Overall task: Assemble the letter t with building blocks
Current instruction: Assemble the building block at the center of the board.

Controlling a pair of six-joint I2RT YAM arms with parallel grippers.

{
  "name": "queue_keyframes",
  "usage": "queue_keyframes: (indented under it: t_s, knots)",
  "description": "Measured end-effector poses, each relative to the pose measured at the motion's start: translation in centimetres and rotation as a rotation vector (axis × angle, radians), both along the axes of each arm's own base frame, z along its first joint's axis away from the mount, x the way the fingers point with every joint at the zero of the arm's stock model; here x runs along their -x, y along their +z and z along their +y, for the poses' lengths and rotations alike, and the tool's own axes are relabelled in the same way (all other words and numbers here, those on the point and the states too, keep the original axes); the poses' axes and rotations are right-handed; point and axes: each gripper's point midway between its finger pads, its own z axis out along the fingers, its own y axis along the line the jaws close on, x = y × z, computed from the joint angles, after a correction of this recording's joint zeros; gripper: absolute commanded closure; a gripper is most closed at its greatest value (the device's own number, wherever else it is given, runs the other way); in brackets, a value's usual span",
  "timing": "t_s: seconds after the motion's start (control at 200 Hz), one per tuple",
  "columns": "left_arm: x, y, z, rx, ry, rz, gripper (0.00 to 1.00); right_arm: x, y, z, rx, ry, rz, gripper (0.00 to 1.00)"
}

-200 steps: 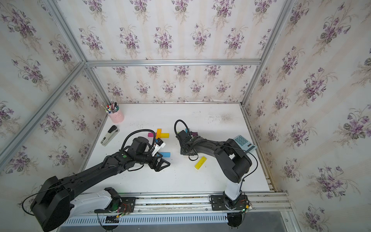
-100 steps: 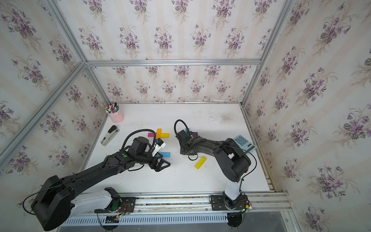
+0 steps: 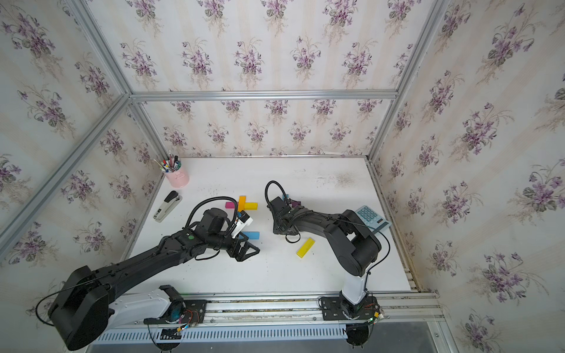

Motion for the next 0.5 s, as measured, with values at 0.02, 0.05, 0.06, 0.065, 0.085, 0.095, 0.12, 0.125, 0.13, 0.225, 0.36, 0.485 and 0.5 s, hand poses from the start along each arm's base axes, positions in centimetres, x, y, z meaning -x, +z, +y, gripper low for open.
queue_keyframes:
  t_s: [0.02,0.05,0.06,0.065,0.085,0.095,0.12,0.125,0.13,0.225,0.36,0.485,0.5]
  knots:
    - [0.0,0.0,0.0,0.001,-0.001,0.0,0.0,-0.1,0.0,0.0,0.002,-0.001,-0.004,0.39]
    - [0.0,0.1,0.0,0.002,-0.001,-0.001,0.0,-0.1,0.0,0.0,0.0,-0.002,-0.005,0.39]
    - [0.0,0.1,0.0,0.003,-0.002,-0.001,0.0,-0.1,0.0,0.0,0.0,-0.002,-0.005,0.39]
    - [0.0,0.1,0.0,0.003,-0.002,-0.001,0.0,-0.2,0.0,0.0,0.0,-0.002,-0.005,0.39]
    - [0.0,0.1,-0.1,0.004,-0.002,-0.002,0.0,-0.2,0.0,0.0,0.0,-0.003,-0.005,0.39]
    - [0.0,0.1,-0.1,0.004,-0.002,-0.002,0.0,-0.2,0.0,0.0,0.0,-0.003,-0.006,0.39]
    - [0.0,0.1,-0.1,0.004,-0.002,-0.002,0.0,-0.2,0.0,0.0,0.0,-0.005,-0.006,0.39]
    - [0.0,0.1,-0.1,0.004,-0.002,-0.002,0.0,-0.3,0.0,0.0,0.0,-0.005,-0.006,0.39]
    - [0.0,0.1,-0.1,0.003,-0.002,-0.002,0.0,-0.3,0.0,0.0,0.0,-0.005,-0.006,0.39]
    - [0.0,0.1,-0.1,0.004,-0.002,-0.003,0.0,-0.7,0.0,-0.2,0.002,-0.011,-0.009,0.4]
    - [-0.1,0.3,-0.1,0.008,-0.003,-0.007,0.0,-1.1,0.0,-0.4,0.012,-0.005,-0.01,0.43]
    - [-0.1,0.5,-0.2,0.011,-0.004,-0.011,0.0,-1.6,0.0,-0.7,0.014,-0.012,-0.014,0.44]
    - [-0.1,0.5,-0.2,0.011,-0.004,-0.011,0.0,-1.6,0.0,-0.7,0.014,-0.012,-0.015,0.44]
